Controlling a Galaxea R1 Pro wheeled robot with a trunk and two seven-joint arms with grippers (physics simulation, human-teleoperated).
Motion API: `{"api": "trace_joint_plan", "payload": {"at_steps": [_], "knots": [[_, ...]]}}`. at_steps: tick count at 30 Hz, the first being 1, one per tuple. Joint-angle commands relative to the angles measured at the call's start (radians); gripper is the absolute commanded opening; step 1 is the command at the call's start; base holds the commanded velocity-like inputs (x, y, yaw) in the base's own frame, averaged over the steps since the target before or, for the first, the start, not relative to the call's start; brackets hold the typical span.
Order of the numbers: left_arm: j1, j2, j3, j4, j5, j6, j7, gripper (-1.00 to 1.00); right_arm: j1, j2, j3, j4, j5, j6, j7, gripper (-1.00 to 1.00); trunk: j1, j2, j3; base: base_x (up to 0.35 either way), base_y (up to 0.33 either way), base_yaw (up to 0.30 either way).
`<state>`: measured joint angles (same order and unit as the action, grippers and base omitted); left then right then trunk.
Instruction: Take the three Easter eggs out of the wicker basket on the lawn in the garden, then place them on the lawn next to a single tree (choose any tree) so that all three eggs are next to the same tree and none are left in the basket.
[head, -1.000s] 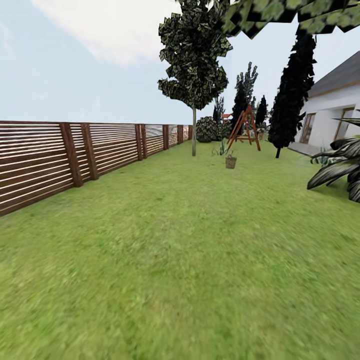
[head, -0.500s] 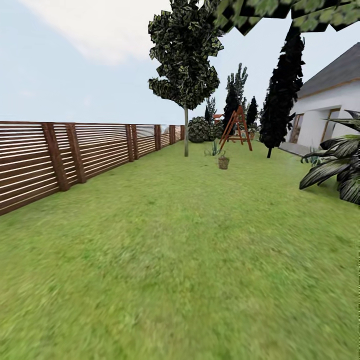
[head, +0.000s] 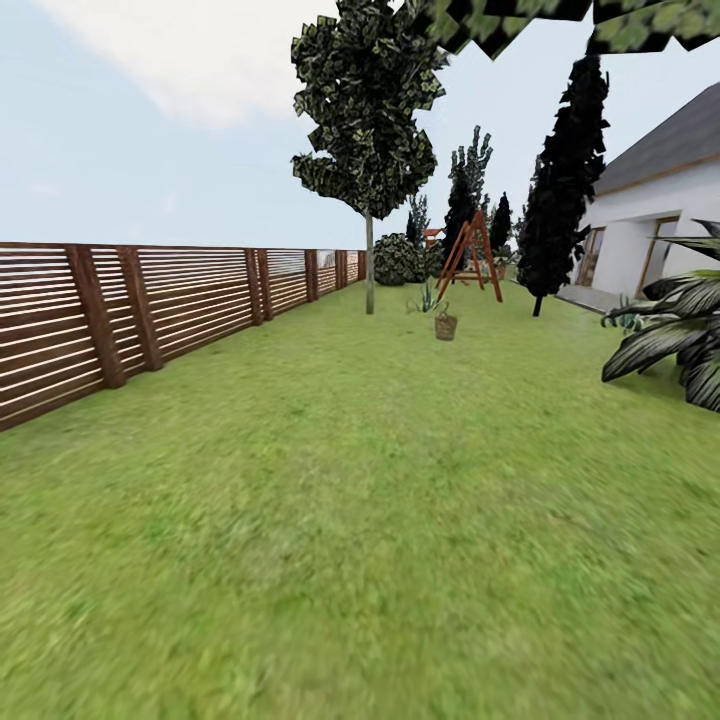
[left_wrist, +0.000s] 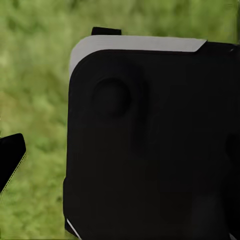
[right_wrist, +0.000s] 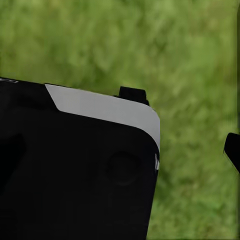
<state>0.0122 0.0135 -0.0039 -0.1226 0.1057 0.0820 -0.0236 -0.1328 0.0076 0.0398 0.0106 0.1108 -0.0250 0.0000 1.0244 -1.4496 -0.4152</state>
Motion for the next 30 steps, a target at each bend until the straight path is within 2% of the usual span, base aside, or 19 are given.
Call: {"api": "trace_joint_plan", "payload": {"at_steps": [1, 10, 24, 30], "knots": [[0.001, 0.000, -0.001, -0.005, 0.010, 0.009, -0.002, 1.00, -0.001, 0.000, 0.003, 0.001, 0.007, -0.003, 0.000, 1.00, 0.001, 0.000, -0.001, 0.341, 0.000, 0.000], [0.001, 0.000, -0.001, -0.005, 0.010, 0.009, -0.002, 1.00, -0.001, -0.001, 0.003, 0.001, 0.007, -0.003, 0.000, 1.00, 0.001, 0.000, -0.001, 0.341, 0.000, -0.009], [0.001, 0.000, -0.001, -0.005, 0.009, 0.009, -0.002, 1.00, -0.001, 0.000, -0.001, 0.001, 0.001, -0.003, 0.000, 1.00, 0.001, 0.000, -0.001, 0.341, 0.000, -0.263], [0.001, 0.000, -0.001, -0.005, 0.009, 0.009, -0.002, 1.00, -0.001, 0.000, 0.001, 0.001, 0.002, -0.003, 0.000, 1.00, 0.001, 0.000, -0.001, 0.341, 0.000, -0.081]]}}
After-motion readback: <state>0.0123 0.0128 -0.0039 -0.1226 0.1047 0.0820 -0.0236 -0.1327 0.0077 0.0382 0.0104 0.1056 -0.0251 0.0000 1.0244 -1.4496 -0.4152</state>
